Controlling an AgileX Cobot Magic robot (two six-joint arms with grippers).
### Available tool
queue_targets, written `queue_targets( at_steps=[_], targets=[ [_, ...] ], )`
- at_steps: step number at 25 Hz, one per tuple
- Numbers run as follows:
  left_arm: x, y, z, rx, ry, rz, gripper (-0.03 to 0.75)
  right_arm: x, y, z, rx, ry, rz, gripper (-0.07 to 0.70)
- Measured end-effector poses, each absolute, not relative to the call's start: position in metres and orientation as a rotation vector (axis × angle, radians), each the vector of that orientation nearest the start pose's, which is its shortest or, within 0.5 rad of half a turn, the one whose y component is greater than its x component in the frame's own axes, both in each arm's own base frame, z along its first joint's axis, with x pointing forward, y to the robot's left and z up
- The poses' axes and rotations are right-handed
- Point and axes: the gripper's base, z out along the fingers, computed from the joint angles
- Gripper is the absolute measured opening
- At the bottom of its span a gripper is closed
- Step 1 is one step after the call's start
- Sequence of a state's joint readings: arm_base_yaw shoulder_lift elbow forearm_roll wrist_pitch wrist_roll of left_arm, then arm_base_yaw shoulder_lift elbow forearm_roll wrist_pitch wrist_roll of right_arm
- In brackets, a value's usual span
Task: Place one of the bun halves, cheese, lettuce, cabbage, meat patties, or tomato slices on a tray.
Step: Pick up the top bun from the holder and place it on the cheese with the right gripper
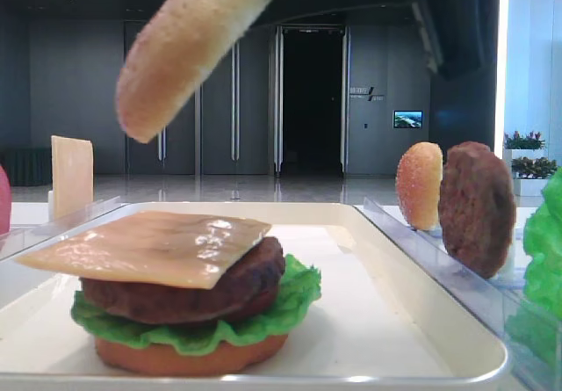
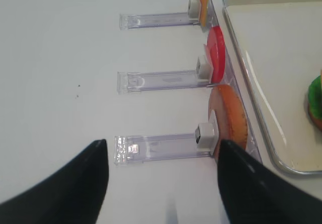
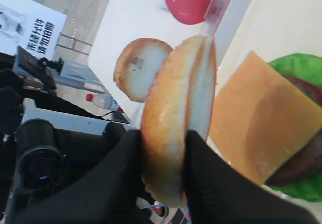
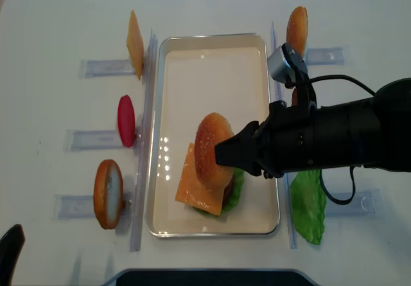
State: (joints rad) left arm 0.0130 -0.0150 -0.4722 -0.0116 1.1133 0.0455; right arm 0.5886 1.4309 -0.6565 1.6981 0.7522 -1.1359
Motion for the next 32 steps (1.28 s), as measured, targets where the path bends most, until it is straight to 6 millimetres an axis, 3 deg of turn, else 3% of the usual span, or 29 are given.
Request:
queue_targets(
  at_steps=[7, 17, 32],
  targets=[
    [-0.006, -0.001, 0.265, 0.035, 2.109, 0.021, 0.517, 0.189, 0.209, 0.207, -0.494, 2.326, 1.583, 0.221],
    [-0.006, -0.001, 0.265, 0.035, 2.109, 0.021, 0.517, 0.192, 0.213, 0.191, -0.545, 2.345, 1.594, 0.219],
    [-0.006, -0.001, 0.265, 0.035, 2.109, 0.021, 0.517, 0.202, 0.222, 0.193, -0.62, 2.276, 1.642, 0.219]
  ],
)
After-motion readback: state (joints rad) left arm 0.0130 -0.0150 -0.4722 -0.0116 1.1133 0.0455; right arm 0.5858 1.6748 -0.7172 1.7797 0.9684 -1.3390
